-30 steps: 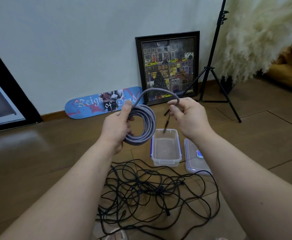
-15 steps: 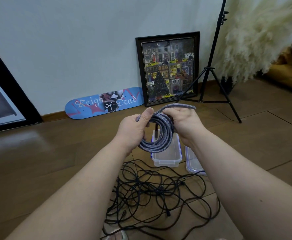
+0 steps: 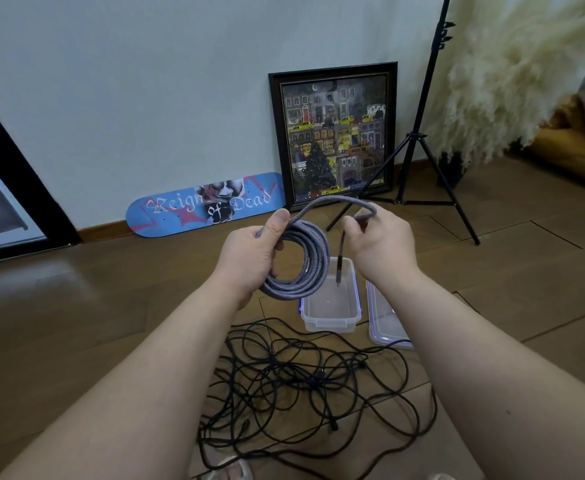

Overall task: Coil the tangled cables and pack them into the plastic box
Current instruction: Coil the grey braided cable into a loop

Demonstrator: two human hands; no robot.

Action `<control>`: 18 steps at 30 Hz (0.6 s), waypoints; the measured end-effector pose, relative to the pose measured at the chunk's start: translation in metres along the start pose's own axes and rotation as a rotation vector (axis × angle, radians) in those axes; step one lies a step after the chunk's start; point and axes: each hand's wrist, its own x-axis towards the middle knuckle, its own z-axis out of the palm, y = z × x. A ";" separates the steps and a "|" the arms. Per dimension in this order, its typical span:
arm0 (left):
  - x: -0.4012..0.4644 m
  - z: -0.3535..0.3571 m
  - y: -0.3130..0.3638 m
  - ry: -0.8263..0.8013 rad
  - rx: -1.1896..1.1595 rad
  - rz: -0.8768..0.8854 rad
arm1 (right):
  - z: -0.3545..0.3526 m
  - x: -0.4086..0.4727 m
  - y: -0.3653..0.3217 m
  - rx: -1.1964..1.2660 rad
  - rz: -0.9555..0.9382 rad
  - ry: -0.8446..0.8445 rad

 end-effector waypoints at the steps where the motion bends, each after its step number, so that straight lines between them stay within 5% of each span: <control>1: 0.000 0.000 0.000 -0.004 -0.001 -0.005 | 0.001 0.000 0.002 -0.043 -0.012 0.002; 4: 0.001 0.000 -0.001 -0.011 0.008 0.001 | 0.002 0.002 0.004 -0.021 -0.095 0.040; 12: 0.000 0.009 -0.001 -0.083 0.086 0.025 | -0.003 0.001 -0.009 0.659 -0.089 0.068; 18: -0.003 0.012 0.006 -0.109 0.045 0.099 | -0.006 -0.004 -0.017 0.565 -0.080 0.034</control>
